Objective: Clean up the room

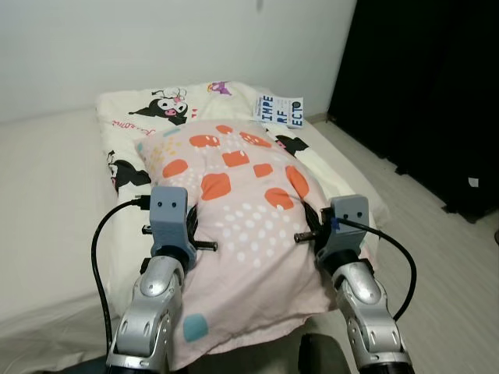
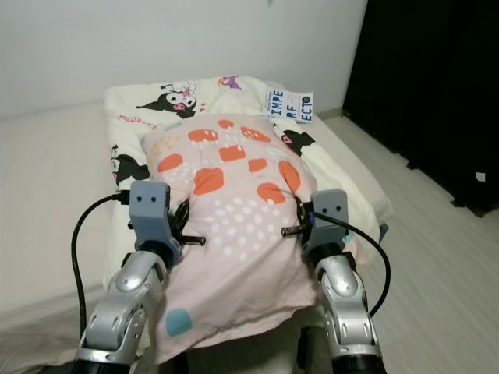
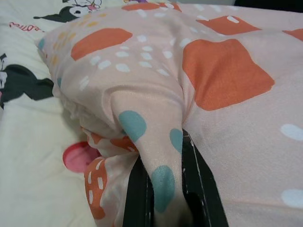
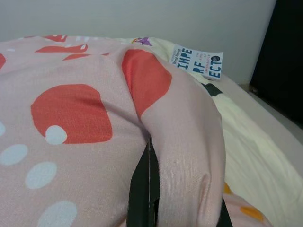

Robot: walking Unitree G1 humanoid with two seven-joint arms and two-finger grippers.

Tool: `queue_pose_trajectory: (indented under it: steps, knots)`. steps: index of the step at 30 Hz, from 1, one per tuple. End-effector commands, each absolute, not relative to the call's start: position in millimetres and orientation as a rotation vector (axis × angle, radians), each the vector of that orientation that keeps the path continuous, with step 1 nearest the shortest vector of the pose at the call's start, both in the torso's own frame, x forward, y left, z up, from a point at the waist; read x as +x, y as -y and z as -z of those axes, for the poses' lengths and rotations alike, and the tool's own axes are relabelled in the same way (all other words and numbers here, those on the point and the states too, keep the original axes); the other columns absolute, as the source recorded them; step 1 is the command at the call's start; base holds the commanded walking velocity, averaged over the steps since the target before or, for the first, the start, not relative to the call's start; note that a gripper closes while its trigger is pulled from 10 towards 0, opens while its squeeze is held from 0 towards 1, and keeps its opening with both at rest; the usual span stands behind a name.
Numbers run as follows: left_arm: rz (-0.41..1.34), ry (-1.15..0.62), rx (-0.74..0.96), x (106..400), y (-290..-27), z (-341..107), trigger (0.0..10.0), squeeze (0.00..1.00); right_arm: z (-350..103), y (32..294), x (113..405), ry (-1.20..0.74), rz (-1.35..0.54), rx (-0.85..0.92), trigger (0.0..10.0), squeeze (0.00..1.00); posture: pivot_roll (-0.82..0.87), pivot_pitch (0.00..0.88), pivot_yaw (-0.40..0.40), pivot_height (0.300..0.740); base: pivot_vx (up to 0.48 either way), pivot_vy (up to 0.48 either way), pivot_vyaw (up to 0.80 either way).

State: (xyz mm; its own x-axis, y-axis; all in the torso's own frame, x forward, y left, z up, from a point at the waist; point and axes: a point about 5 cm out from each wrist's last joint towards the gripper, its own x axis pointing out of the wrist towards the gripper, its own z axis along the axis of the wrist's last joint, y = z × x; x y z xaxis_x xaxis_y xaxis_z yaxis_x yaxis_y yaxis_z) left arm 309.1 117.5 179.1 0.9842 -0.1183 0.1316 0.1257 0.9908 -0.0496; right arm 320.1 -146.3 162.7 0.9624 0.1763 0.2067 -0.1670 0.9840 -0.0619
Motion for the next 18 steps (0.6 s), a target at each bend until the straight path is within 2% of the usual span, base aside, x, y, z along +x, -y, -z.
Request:
queue_pose_trajectory:
  steps: [1, 18]
  knots:
    - [0.143, 0.182, -0.045, 305.2, -116.3, -187.7, 10.0, 0.0, -169.6, 141.4, 318.6, 0.239, -0.189, -0.05, 10.0, 0.0, 0.0, 0.164, 0.011, 0.623, 0.0, 0.0, 0.0]
    - [0.142, 0.186, -0.049, 303.8, -118.6, -186.5, 10.0, 0.0, -165.8, 142.1, 318.2, 0.211, -0.205, -0.047, 10.0, 0.0, 0.0, 0.162, 0.007, 0.623, 0.0, 0.0, 0.0]
